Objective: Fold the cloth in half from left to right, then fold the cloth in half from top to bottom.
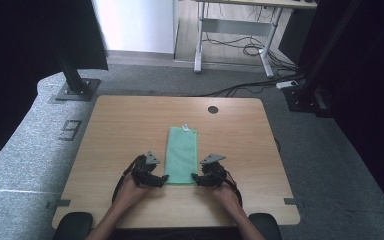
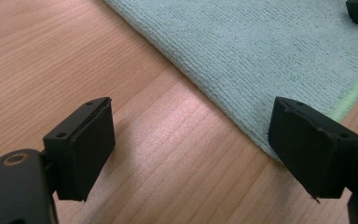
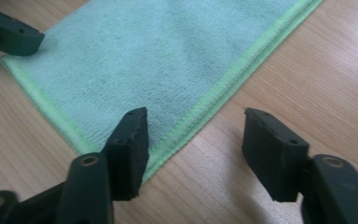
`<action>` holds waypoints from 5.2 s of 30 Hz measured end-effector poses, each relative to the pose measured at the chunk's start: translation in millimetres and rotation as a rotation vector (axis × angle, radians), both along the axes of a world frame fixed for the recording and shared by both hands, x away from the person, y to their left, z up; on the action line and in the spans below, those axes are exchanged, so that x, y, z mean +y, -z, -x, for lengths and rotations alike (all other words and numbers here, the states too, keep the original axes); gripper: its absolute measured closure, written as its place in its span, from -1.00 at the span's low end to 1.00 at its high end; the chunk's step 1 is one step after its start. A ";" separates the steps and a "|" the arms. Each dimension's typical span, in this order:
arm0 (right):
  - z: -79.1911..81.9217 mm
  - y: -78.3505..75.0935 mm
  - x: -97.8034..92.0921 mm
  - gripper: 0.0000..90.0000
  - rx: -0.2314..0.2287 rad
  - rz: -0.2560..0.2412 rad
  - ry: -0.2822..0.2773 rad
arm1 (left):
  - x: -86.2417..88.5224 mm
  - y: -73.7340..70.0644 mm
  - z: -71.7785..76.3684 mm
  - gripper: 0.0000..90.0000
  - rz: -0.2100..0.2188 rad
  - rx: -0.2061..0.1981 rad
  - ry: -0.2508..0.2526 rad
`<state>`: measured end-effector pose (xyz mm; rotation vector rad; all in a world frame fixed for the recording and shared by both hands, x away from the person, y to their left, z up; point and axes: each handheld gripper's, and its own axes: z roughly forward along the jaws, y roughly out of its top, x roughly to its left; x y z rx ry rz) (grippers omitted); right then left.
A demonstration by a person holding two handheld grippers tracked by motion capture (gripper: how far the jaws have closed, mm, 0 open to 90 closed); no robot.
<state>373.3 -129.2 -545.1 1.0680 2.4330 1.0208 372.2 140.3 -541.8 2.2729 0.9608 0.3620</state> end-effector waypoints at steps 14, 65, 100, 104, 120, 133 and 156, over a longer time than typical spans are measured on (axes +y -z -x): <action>1.0 -2.1 1.2 -0.20 -0.035 0.020 -0.019 | 4.5 -1.3 1.8 -0.68 0.058 -0.013 0.011; 10.8 11.3 -57.9 -1.00 -0.012 0.001 0.043 | 50.8 7.3 20.4 -1.00 0.016 0.000 -0.033; -11.6 -4.4 -36.7 -1.00 -0.009 -0.051 0.028 | 8.3 -8.6 -10.1 -1.00 0.031 -0.050 -0.039; -21.4 -6.5 -25.9 -1.00 -0.015 -0.040 0.026 | -0.4 -5.4 -17.8 -1.00 0.020 -0.050 -0.038; -38.0 7.1 -3.9 -0.97 0.005 0.012 0.035 | -4.7 4.5 -16.5 -0.96 0.000 -0.020 -0.041; -7.2 7.4 -0.9 -0.98 0.003 0.018 -0.016 | 0.1 3.9 18.0 -0.94 0.013 0.028 -0.022; 14.1 8.3 -7.3 -0.99 0.006 0.012 -0.057 | -3.3 5.3 -14.3 -0.94 0.034 0.015 -0.069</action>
